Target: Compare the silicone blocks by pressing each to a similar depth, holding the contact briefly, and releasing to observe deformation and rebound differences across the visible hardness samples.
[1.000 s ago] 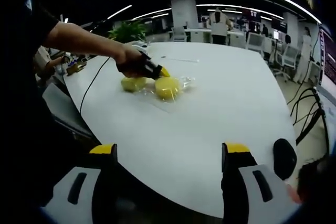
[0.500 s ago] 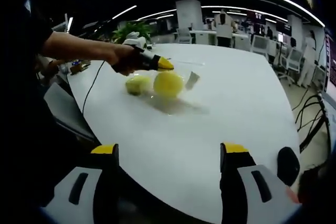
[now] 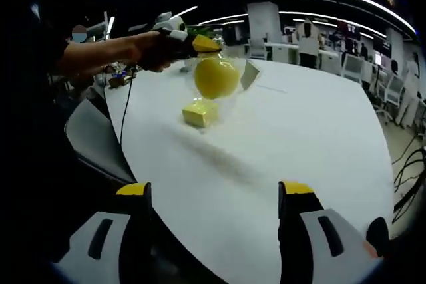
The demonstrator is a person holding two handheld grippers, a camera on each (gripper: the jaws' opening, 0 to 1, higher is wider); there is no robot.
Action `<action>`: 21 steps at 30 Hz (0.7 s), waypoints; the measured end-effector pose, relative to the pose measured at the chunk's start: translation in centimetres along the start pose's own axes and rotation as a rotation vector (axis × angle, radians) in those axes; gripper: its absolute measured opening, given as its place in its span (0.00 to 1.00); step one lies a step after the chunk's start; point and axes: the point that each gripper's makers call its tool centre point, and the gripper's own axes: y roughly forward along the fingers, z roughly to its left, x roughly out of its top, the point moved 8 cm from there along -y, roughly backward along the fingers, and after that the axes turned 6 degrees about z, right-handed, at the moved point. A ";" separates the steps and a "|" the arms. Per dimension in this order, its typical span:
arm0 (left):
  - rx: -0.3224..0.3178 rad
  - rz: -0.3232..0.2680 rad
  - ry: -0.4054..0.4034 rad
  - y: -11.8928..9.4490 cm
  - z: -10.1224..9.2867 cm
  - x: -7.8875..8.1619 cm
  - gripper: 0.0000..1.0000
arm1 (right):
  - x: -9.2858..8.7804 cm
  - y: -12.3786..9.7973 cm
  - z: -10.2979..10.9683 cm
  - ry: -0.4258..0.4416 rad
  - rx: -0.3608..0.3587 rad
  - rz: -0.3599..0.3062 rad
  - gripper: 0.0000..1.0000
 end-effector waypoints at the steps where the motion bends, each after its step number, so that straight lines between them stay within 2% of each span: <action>1: -0.003 -0.008 0.000 -0.5 -0.4 0.0 0.00 | 0.2 0.1 0.0 -0.008 0.003 -0.003 0.71; 3: -0.020 -0.035 -0.017 -1.5 -1.4 0.2 0.00 | 1.2 0.5 0.2 -0.022 0.016 -0.028 0.72; 7: -0.050 -0.077 0.025 -2.9 -3.1 0.5 0.00 | 2.8 1.3 0.5 -0.022 0.069 -0.064 0.71; 12: -0.042 -0.095 0.120 -4.6 -4.3 0.6 0.00 | 4.3 2.3 0.7 -0.064 0.098 -0.066 0.70; 15: -0.013 -0.101 0.244 -5.1 -4.7 0.5 0.00 | 4.8 2.7 1.0 -0.068 0.116 -0.068 0.68; 16: 0.001 -0.087 0.292 -5.3 -4.8 0.4 0.00 | 4.9 2.8 1.1 -0.069 0.118 -0.066 0.68; 17: 0.001 -0.084 0.302 -5.3 -4.9 0.3 0.00 | 4.9 3.0 1.2 -0.069 0.119 -0.066 0.69; 19: 0.017 -0.078 0.390 -5.4 -5.3 0.2 0.00 | 4.8 3.1 1.3 -0.064 0.124 -0.061 0.69; 20: 0.019 -0.079 0.399 -5.4 -5.5 0.1 0.00 | 4.8 3.2 1.3 -0.063 0.126 -0.060 0.69; 21: 0.025 -0.079 0.454 -5.5 -5.7 0.1 0.00 | 4.9 3.2 1.4 -0.065 0.128 -0.062 0.69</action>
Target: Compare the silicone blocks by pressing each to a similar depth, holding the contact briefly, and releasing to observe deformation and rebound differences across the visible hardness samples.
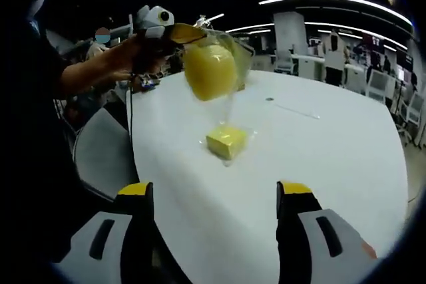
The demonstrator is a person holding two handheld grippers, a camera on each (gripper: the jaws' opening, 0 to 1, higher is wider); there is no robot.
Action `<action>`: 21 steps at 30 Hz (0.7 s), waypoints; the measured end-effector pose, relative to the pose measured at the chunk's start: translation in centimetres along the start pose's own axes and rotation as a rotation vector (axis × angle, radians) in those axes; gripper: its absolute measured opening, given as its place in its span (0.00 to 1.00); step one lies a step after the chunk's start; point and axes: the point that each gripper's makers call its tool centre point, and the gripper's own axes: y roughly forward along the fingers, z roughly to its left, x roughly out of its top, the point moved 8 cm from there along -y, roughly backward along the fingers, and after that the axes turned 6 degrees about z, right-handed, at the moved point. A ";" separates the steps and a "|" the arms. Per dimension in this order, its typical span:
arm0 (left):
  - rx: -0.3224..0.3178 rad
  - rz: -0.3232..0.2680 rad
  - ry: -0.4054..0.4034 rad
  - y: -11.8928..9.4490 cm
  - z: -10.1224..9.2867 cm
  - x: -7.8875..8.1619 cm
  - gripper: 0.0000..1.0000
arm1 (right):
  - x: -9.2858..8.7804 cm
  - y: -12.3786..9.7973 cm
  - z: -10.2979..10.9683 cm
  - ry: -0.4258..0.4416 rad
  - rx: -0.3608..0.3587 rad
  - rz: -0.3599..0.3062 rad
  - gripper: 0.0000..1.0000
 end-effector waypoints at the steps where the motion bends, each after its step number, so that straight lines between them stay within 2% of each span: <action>1: -0.013 0.002 0.051 0.0 -0.3 0.1 0.00 | 0.0 0.0 0.0 0.000 0.001 -0.001 0.69; 5: -0.043 0.009 0.049 0.3 -0.8 -0.1 0.00 | 0.3 0.2 0.0 0.001 0.007 -0.010 0.69; 6: -0.067 0.030 0.087 0.4 -1.1 -0.3 0.00 | 0.4 0.3 0.0 -0.002 0.009 -0.014 0.69; 9: -0.057 0.056 0.121 0.6 -1.6 -0.5 0.00 | 1.1 0.2 -0.1 -0.016 0.020 -0.053 0.69; 10: -0.065 0.063 0.187 0.7 -1.9 -0.5 0.00 | 1.8 0.3 0.0 -0.032 0.037 -0.106 0.69; 11: -0.063 0.062 0.206 0.8 -2.1 -0.6 0.00 | 2.2 0.3 0.0 -0.045 0.044 -0.144 0.69; 15: -0.088 0.066 0.206 0.9 -2.8 -0.5 0.00 | 4.1 0.5 0.5 -0.106 0.061 -0.271 0.74; 17: -0.105 0.061 0.211 0.9 -3.0 -0.4 0.00 | 4.7 0.6 0.9 -0.140 0.078 -0.311 0.69; 19: -0.113 0.064 0.204 0.8 -3.3 -0.4 0.00 | 5.0 0.9 1.1 -0.137 0.084 -0.307 0.65; 21: -0.124 0.074 0.202 0.8 -3.6 -0.6 0.00 | 5.5 1.4 1.4 -0.172 0.104 -0.329 0.64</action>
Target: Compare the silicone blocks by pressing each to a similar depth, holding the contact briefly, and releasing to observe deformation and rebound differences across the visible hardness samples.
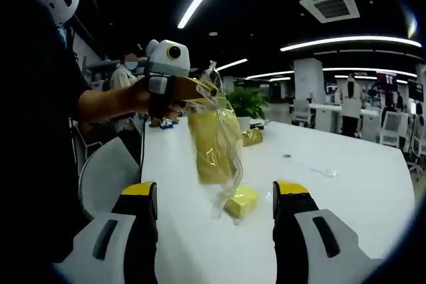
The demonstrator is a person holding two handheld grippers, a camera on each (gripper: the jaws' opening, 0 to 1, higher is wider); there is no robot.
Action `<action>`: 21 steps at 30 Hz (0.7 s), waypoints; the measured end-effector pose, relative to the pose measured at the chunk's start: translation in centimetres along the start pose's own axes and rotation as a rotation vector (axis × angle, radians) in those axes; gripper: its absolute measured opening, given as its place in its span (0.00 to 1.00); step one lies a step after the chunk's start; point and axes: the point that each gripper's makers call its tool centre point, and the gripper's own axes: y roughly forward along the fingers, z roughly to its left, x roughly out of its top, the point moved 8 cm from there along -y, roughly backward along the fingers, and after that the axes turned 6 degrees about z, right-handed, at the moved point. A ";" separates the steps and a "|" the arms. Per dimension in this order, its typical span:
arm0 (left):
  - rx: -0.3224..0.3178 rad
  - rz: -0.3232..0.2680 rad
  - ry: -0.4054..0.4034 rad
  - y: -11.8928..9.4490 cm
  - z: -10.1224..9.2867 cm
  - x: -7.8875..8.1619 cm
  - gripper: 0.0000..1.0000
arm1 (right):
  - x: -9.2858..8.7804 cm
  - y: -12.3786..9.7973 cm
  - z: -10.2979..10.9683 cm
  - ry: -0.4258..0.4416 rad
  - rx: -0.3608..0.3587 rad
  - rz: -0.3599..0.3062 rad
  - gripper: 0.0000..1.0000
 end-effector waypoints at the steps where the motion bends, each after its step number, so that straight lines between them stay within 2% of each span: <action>1: 0.002 0.005 0.016 0.1 -0.2 -0.1 0.00 | 0.1 0.3 0.1 -0.009 0.005 -0.006 0.63; 5: -0.001 0.002 0.012 0.1 -0.3 -0.1 0.00 | 0.8 1.5 0.3 -0.037 0.041 -0.034 0.58; 10: -0.004 -0.021 -0.001 0.1 -0.4 0.3 0.00 | 2.1 2.7 0.0 -0.065 0.054 -0.082 0.50; 12: -0.004 -0.032 -0.008 0.1 -0.4 0.5 0.00 | 2.8 3.0 -0.2 -0.053 0.057 -0.107 0.45; 15: -0.009 -0.040 -0.020 0.1 -0.5 0.6 0.00 | 3.2 3.3 -0.6 -0.033 0.053 -0.122 0.46; 17: -0.014 -0.050 -0.050 0.1 -0.6 0.7 0.00 | 3.2 3.5 -0.9 -0.006 0.057 -0.105 0.41; 19: -0.016 -0.059 -0.047 0.0 -0.7 0.8 0.00 | 3.5 3.4 -0.9 0.012 0.077 -0.130 0.34; 21: -0.007 -0.065 -0.048 -0.2 -0.6 0.8 0.00 | 3.6 3.3 -0.8 0.017 0.096 -0.122 0.31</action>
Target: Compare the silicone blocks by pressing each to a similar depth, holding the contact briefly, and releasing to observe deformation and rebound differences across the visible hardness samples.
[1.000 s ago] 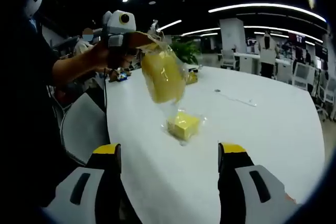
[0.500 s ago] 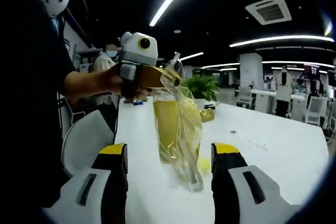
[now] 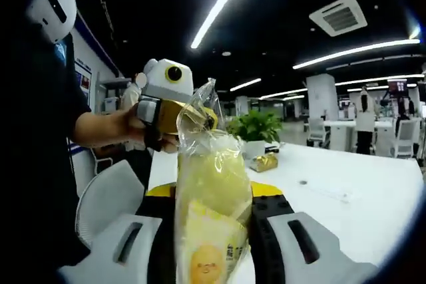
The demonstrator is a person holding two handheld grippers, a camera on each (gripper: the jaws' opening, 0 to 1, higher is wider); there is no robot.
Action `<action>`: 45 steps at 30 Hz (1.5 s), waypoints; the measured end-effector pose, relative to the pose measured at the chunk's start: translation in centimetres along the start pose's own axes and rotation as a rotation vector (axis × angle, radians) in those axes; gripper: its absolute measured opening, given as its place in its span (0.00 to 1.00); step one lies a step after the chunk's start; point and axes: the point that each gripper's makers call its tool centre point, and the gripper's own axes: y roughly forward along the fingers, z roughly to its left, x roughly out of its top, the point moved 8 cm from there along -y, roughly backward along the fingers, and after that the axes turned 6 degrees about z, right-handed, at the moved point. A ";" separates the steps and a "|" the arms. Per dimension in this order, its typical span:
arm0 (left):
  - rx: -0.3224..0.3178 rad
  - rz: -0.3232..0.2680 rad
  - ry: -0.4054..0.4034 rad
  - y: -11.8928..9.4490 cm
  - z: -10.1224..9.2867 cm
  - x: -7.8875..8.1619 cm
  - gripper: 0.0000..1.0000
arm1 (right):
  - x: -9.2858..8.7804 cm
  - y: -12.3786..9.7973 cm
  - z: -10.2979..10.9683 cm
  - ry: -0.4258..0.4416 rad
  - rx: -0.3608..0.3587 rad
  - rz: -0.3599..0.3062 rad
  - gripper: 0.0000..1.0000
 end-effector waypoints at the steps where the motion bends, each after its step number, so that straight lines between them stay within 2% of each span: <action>1: -0.002 -0.001 -0.003 0.0 0.0 0.0 0.00 | 0.0 0.0 0.1 0.007 0.016 0.002 0.29; 3: -0.002 -0.003 0.015 -0.1 0.1 0.0 0.00 | 0.1 0.0 0.2 0.040 0.058 0.023 0.25; 7: -0.022 -0.009 -0.019 -0.3 0.2 0.1 0.00 | 0.6 0.1 0.2 0.022 0.070 0.050 0.21; 8: -0.013 -0.015 0.002 -0.4 0.2 0.2 0.00 | 0.8 0.1 0.2 0.030 0.068 0.064 0.20; 10: -0.026 -0.015 -0.015 -0.6 0.2 0.3 0.00 | 1.0 0.1 0.3 0.032 0.081 0.076 0.18; 17: -0.022 -0.007 0.023 -0.6 0.2 0.4 0.00 | 1.0 0.1 0.3 0.038 0.090 0.108 0.14; 23: -0.034 -0.003 0.007 -0.8 0.2 0.3 0.00 | 1.0 0.2 0.7 0.044 0.111 0.123 0.12; 37: -0.042 0.032 0.015 -0.8 0.3 0.0 0.00 | 0.5 0.1 0.7 0.013 0.106 0.142 0.12; 45: -0.037 0.095 0.038 -0.6 0.4 -1.0 0.00 | -0.5 0.1 1.0 0.010 0.114 0.181 0.12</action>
